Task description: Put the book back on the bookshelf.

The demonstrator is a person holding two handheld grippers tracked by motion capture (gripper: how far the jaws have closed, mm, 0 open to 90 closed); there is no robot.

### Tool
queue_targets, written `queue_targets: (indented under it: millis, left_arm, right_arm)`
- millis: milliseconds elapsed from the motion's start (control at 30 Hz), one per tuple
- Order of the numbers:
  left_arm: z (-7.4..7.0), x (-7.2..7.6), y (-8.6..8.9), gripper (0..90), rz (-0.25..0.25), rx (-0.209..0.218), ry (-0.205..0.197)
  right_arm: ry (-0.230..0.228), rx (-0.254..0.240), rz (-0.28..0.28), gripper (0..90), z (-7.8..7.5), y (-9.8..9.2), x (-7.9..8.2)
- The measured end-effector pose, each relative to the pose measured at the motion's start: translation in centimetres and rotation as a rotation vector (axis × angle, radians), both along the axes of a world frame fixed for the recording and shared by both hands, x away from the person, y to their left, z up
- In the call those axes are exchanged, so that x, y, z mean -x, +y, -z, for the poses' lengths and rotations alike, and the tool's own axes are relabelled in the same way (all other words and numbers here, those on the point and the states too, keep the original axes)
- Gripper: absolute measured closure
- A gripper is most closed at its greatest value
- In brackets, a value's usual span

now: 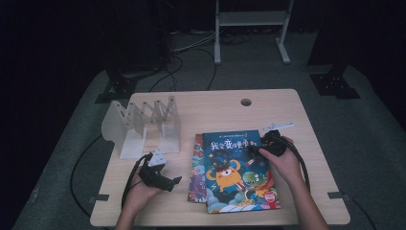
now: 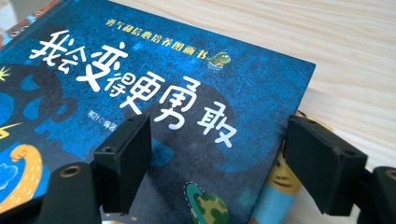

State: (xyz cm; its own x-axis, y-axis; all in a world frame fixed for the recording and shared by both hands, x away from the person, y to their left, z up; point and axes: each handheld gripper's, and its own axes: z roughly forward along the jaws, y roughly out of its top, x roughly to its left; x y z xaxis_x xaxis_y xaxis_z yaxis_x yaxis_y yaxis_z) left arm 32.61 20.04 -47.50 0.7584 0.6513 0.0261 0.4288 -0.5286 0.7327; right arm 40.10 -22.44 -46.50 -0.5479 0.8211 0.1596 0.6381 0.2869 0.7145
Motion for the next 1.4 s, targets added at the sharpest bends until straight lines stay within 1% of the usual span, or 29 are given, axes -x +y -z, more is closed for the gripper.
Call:
queue_targets:
  millis: [33,67,100,167,200,233,267,300,333,367,400,433,533,767,800,833,867,933,967,1033,1067,1100,1167,1200,1233,1267,1333,1367,1400]
  left_arm:
    - [0.0,0.0,0.0,0.0,0.000,0.000,0.000]
    - [0.0,-0.1,-0.1,0.0,0.001,0.006,0.001]
    - [-0.3,-0.2,-0.3,0.0,0.005,0.000,0.003]
    - [-0.4,-0.3,-0.4,0.0,0.006,0.004,0.002]
    - [-0.6,-0.4,-0.6,0.0,0.009,0.005,-0.003]
    - [-0.8,-0.6,-0.7,0.0,0.013,0.004,-0.008]
    - [-1.3,-0.9,-1.0,0.0,0.019,0.009,-0.015]
    - [-1.3,-0.9,-1.0,0.0,0.019,0.009,-0.015]
    - [-1.6,-1.2,-1.3,0.0,0.024,0.009,-0.023]
    - [-1.6,-1.2,-1.3,0.0,0.024,0.009,-0.023]
    - [-1.7,-1.4,-1.5,0.0,0.026,0.012,-0.026]
    - [-2.0,-1.7,-1.8,0.0,0.030,0.020,-0.031]
    - [-2.1,-2.1,-2.2,0.0,0.031,0.016,-0.033]
    - [-2.0,-2.4,-2.0,0.0,0.023,0.024,-0.029]
    - [-1.9,-2.4,-1.9,0.0,0.020,0.030,-0.028]
    - [-1.9,-2.4,-1.9,0.0,0.020,0.030,-0.028]
    - [-1.8,-2.4,-1.8,0.0,0.021,0.030,-0.020]
    - [-1.7,-2.4,-1.8,0.0,0.020,0.032,-0.013]
    - [-1.7,-2.4,-1.8,0.0,0.020,0.032,-0.013]
    - [-1.5,-2.4,-1.9,0.0,0.027,0.044,0.002]
    - [-1.5,-2.3,-1.9,0.0,0.031,0.048,0.009]
    - [-1.5,-2.3,-1.9,0.0,0.031,0.048,0.009]
    - [-1.4,-2.2,-2.1,0.0,0.044,0.059,0.027]
    - [-1.4,-2.2,-2.1,0.0,0.044,0.059,0.027]
    - [-1.3,-2.1,-2.2,0.0,0.050,0.068,0.038]
    - [-1.3,-2.1,-2.2,0.0,0.050,0.068,0.038]
    - [-1.4,-2.0,-2.1,0.0,0.048,0.061,0.035]
    - [-1.4,-2.0,-2.0,0.0,0.048,0.063,0.040]
    - [-1.4,-2.0,-2.0,0.0,0.049,0.062,0.041]
  right_arm:
    - [0.000,0.000,0.000,23.3,0.0,0.0,0.0]
    - [-0.006,-0.001,-0.032,23.7,0.0,0.5,-0.1]
    - [-0.003,0.003,-0.045,23.6,0.0,0.8,-0.2]
    - [-0.001,0.007,-0.065,23.5,-0.1,1.4,-0.4]
    - [-0.001,0.007,-0.065,23.5,-0.1,1.4,-0.4]
    - [0.000,0.010,-0.086,23.2,-0.1,2.0,-0.7]
    - [0.001,0.011,-0.094,23.1,-0.2,2.3,-0.9]
    - [0.001,0.011,-0.094,23.1,-0.2,2.3,-0.9]
    - [-0.002,0.012,-0.117,23.0,-0.2,2.9,-1.2]
    - [-0.002,0.012,-0.117,23.0,-0.2,2.9,-1.2]
    - [-0.002,0.013,-0.140,22.9,-0.2,3.5,-1.5]
    - [0.000,0.010,-0.148,22.9,-0.2,3.8,-1.6]
    - [-0.002,0.011,-0.184,23.0,-0.3,4.7,-2.0]
    - [-0.008,0.016,-0.284,23.2,-0.3,6.7,-2.5]
    - [-0.011,0.011,-0.296,23.3,-0.3,7.0,-2.5]
    - [-0.011,0.011,-0.296,23.3,-0.3,7.0,-2.5]
    - [-0.019,0.001,-0.320,23.7,-0.2,7.7,-2.5]
    - [-0.017,0.003,-0.343,24.3,-0.3,8.5,-2.5]
    - [-0.017,0.003,-0.343,24.3,-0.3,8.5,-2.5]
    - [-0.007,0.010,-0.361,24.3,-0.4,9.6,-2.5]
    - [-0.010,0.009,-0.367,24.3,-0.4,9.8,-2.6]
    - [-0.013,0.008,-0.370,24.2,-0.4,10.0,-2.6]
    - [-0.015,0.006,-0.369,24.2,-0.4,10.2,-2.6]
    - [-0.015,0.006,-0.369,24.2,-0.4,10.2,-2.6]
    - [-0.006,0.001,-0.353,27.2,-0.5,10.1,-2.4]
    - [-0.006,0.001,-0.353,27.2,-0.5,10.1,-2.4]
    - [-0.004,0.005,-0.341,31.1,-0.7,9.6,-2.1]
    - [-0.016,0.014,-0.326,31.3,-0.8,8.8,-1.6]
    - [-0.020,0.011,-0.319,31.1,-0.9,8.4,-1.3]
